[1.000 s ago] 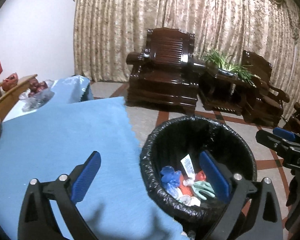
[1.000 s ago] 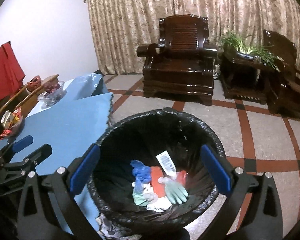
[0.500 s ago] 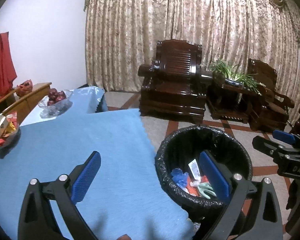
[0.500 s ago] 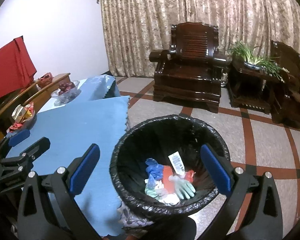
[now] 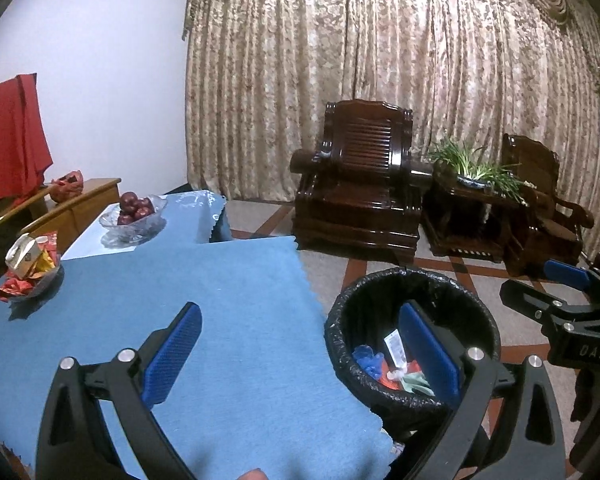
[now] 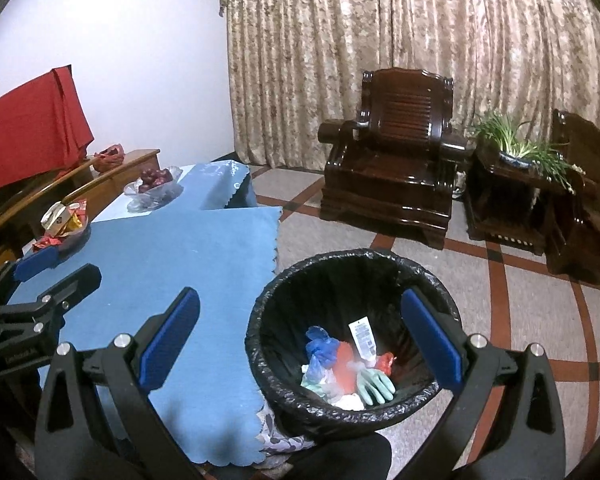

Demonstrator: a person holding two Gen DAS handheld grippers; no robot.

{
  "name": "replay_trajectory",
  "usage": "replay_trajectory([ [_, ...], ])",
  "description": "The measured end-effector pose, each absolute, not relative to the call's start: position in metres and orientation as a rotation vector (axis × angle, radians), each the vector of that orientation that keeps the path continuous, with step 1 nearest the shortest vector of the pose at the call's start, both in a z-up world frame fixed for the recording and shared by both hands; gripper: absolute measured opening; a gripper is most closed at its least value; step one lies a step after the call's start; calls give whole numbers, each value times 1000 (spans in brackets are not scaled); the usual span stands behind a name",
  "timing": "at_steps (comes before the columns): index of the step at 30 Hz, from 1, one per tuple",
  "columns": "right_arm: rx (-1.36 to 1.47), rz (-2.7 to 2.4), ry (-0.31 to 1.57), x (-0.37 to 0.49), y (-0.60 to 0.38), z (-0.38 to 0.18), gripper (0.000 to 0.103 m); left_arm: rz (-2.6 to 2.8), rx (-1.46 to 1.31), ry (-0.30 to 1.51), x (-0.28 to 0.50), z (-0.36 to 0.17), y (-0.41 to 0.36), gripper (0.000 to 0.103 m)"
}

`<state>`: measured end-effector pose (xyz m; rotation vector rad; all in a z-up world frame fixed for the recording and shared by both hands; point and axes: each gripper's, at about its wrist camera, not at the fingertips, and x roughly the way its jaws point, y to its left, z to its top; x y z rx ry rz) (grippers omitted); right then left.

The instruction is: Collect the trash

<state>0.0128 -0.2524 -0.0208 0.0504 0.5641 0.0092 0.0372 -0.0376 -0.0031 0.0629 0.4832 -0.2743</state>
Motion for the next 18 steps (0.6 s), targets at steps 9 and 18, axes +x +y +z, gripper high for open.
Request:
replay_trajectory([
  [9, 31, 14, 530, 6, -243, -10, 98, -277, 65, 461, 34, 3, -34, 97],
  [18, 26, 13, 523, 4, -242, -7, 98, -276, 68, 456, 32, 4, -32, 97],
])
